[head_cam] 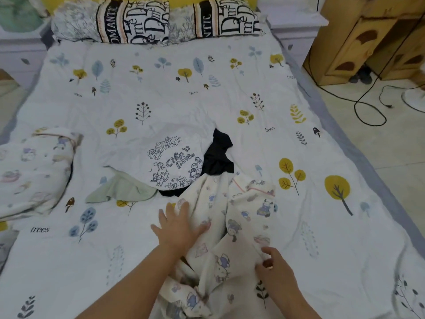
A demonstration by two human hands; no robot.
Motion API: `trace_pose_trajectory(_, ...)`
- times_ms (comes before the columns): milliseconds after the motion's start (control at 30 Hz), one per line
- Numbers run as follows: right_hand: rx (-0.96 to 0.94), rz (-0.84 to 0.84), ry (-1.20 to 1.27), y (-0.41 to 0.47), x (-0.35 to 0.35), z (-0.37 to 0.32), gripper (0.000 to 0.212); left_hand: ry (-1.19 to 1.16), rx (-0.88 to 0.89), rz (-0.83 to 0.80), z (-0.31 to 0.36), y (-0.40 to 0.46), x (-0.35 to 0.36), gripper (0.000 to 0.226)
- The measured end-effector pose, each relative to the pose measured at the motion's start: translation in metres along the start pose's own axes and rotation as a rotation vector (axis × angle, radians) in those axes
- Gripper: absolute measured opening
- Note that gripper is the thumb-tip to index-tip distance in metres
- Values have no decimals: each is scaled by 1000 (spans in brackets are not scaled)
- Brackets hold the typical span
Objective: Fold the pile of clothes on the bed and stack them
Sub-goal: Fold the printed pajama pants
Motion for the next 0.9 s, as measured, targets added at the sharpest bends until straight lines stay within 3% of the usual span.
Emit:
trace_pose_trajectory(67,3,-11,3,6,6,-1,39,-160,-43,-193,-6,15,40,111)
trace_pose_trajectory(133,21,-22,34,11,10,1,42,-250,29,-358,0,15,76,116)
trace_pose_trajectory(200,51,-34,67,14,11,3,43,-281,136,-382,17,5,86,97)
trace_pose_trajectory(267,85,-53,127,16,10,6,46,-478,177,-335,33,-3,74,72)
trace_pose_trajectory(367,103,-81,244,13,4,2,53,-967,140,-354,51,-19,20,32)
trace_pose_trajectory(567,36,-164,491,-10,-15,-40,53,-1524,169,-198,56,-45,-130,13)
trace_pose_trajectory(700,-59,-124,466,-38,-36,-79,72,-1855,358,-318,75,-81,-206,7)
trace_pose_trajectory(767,-166,-96,444,-56,-48,-108,76,-1923,496,-399,89,-102,-241,40)
trace_pose_trajectory(900,-385,-226,527,-98,-56,-167,103,-2007,646,-416,104,-124,-289,42)
Point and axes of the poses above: each hand's wrist, its own y-axis towards the middle knuckle, its own x-axis out of the palm, z = x × y, the point moved 9 cm from there along y, towards the middle knuckle, and after that the axes turned 4 degrees about x, right-handed, at the moved point
